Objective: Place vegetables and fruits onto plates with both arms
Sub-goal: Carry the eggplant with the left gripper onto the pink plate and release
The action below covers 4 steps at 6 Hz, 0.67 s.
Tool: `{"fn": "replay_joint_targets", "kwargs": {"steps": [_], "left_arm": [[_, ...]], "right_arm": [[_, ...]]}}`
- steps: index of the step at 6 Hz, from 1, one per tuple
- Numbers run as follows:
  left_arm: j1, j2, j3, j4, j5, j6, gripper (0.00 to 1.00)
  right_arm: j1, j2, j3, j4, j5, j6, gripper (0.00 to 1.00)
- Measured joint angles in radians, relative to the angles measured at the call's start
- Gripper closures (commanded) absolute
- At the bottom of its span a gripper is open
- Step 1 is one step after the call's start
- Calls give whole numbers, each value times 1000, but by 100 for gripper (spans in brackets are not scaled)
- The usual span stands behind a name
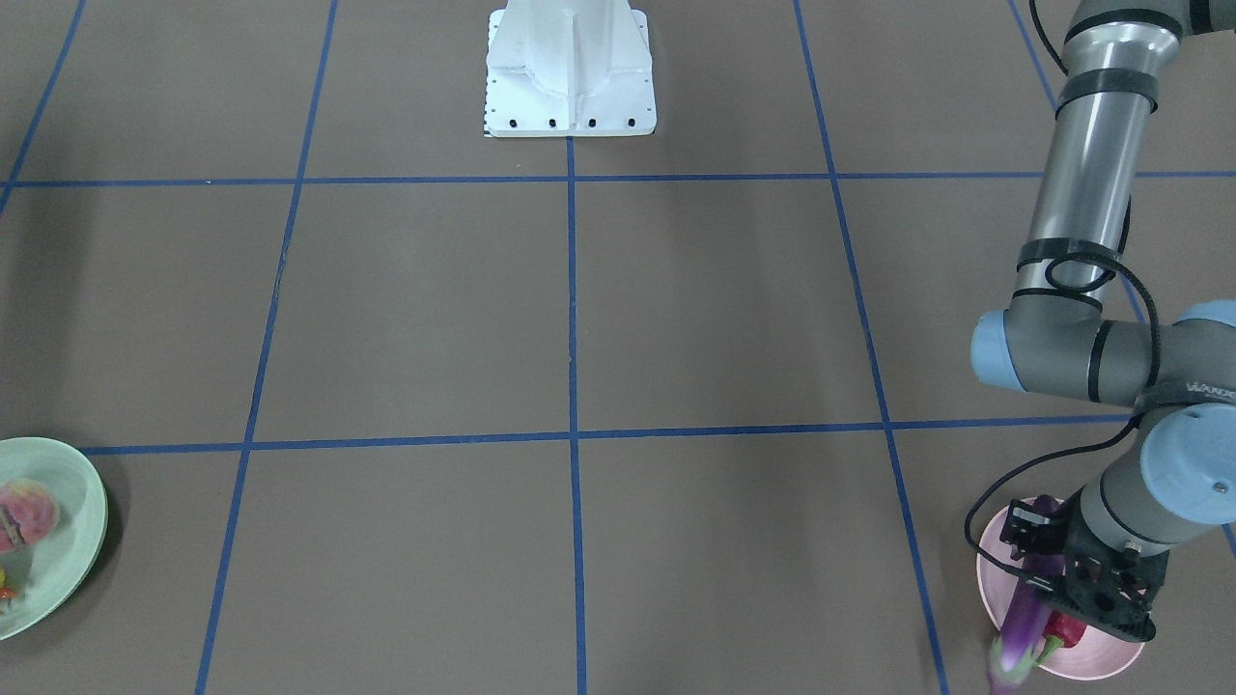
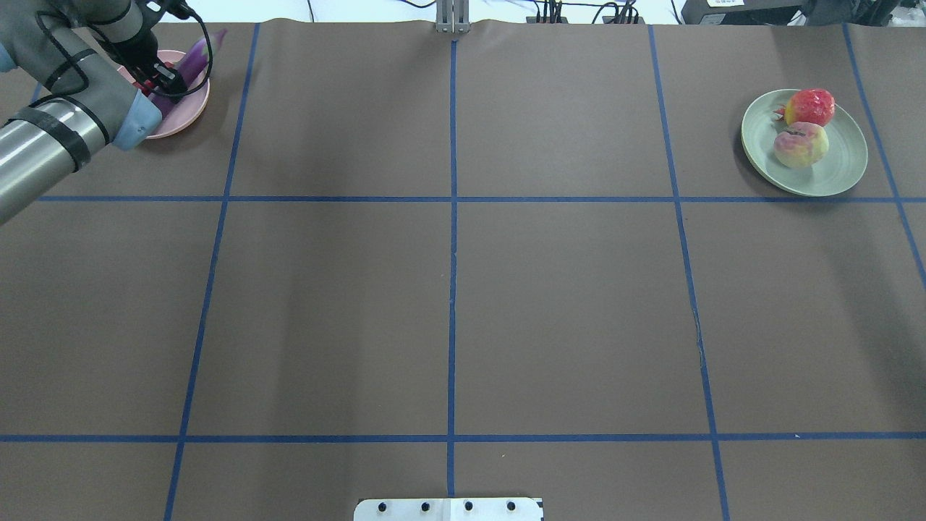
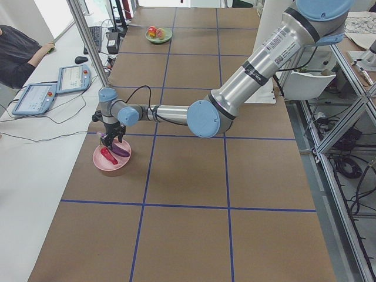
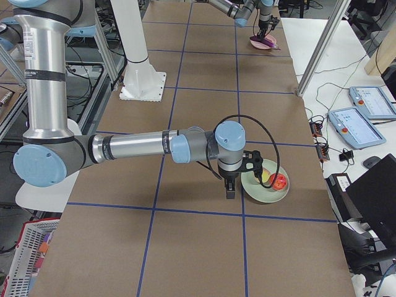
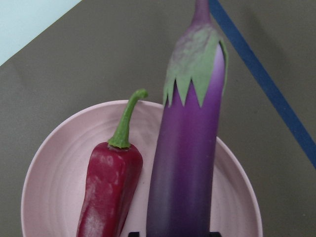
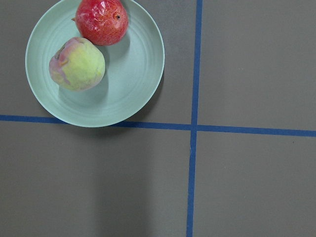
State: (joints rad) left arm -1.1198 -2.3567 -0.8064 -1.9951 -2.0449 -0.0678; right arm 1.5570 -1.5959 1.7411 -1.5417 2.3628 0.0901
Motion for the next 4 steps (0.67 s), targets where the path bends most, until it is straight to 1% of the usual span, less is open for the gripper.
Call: {"fn": "replay_joint_targets", "kwargs": {"steps": [1,2,3,4], "left_arm": [[-23,0,-13,11,-40,-2,0],[-57,4,-46,48,-117,-7,0],[-93,16,-116,139,-183,-10,0],[-125,50,-220,259,-221,-8,0]], "right_arm": [[-1,0,1,0,0,1,0],[-1,1,1,0,-1,2,0],[-1,1,1,0,-1,2,0],[-2,1,1,0,-1,1,0]]}}
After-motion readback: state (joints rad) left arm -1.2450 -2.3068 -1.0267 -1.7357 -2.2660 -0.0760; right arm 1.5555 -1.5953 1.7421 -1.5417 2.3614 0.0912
